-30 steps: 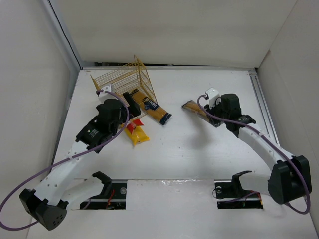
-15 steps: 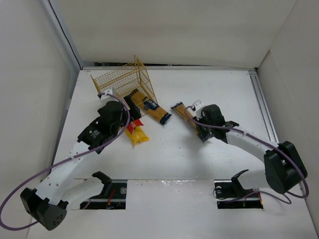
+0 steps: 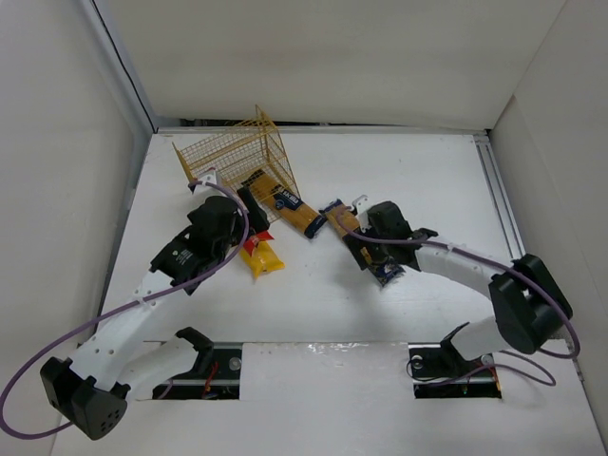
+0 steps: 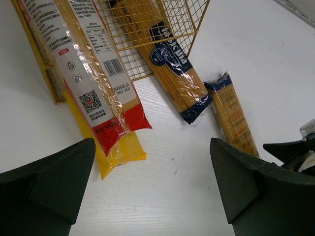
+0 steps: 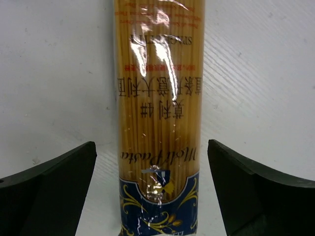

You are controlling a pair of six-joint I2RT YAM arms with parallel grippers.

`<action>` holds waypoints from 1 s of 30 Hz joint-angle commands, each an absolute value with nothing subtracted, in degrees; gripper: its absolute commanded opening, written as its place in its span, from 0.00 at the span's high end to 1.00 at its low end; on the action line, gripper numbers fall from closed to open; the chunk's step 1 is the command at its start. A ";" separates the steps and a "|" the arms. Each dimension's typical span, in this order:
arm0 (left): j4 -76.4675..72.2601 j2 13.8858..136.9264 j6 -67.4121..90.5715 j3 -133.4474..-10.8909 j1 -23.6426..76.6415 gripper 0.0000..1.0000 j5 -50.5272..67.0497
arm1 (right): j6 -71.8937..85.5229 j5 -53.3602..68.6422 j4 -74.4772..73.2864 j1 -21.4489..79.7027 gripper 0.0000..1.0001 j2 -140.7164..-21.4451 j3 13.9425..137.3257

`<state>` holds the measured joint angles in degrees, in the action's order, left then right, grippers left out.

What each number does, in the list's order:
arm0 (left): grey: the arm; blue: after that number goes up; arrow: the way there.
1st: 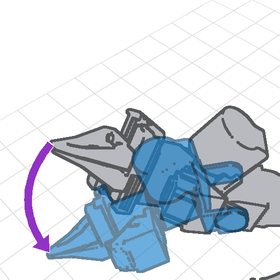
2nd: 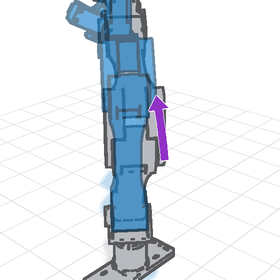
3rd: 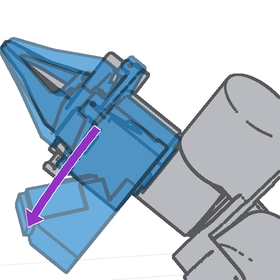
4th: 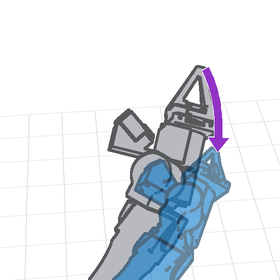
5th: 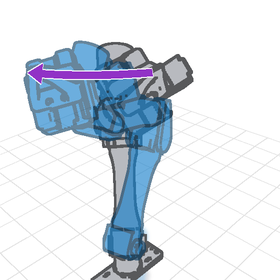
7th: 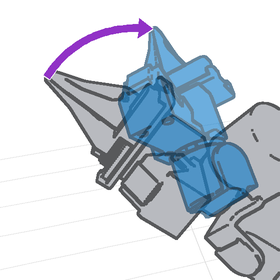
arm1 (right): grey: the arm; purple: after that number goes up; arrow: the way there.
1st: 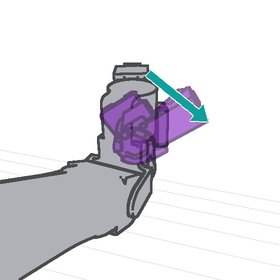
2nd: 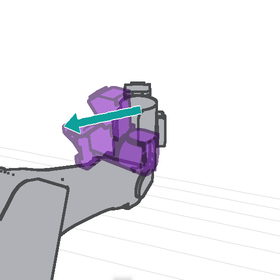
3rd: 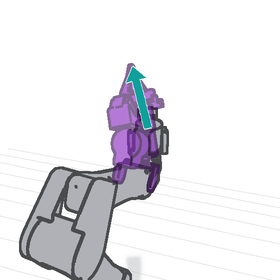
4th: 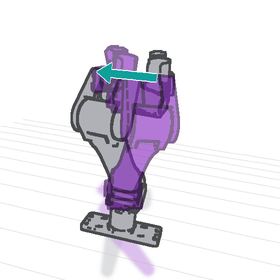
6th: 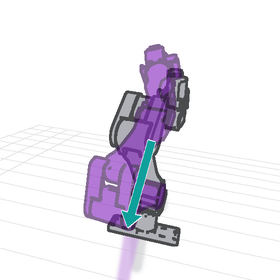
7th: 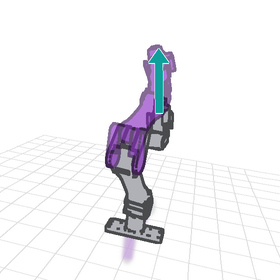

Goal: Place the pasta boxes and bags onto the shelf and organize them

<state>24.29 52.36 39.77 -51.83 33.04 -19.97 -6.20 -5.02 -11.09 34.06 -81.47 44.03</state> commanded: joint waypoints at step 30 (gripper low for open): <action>23.91 48.69 41.22 -51.41 33.13 0.00 -24.08 | -11.51 -6.86 -15.56 38.13 1.00 -63.62 53.51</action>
<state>24.43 49.89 40.25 -51.31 33.04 -21.74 -9.30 -7.90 -21.96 35.51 -64.14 46.65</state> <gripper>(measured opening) 0.997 0.318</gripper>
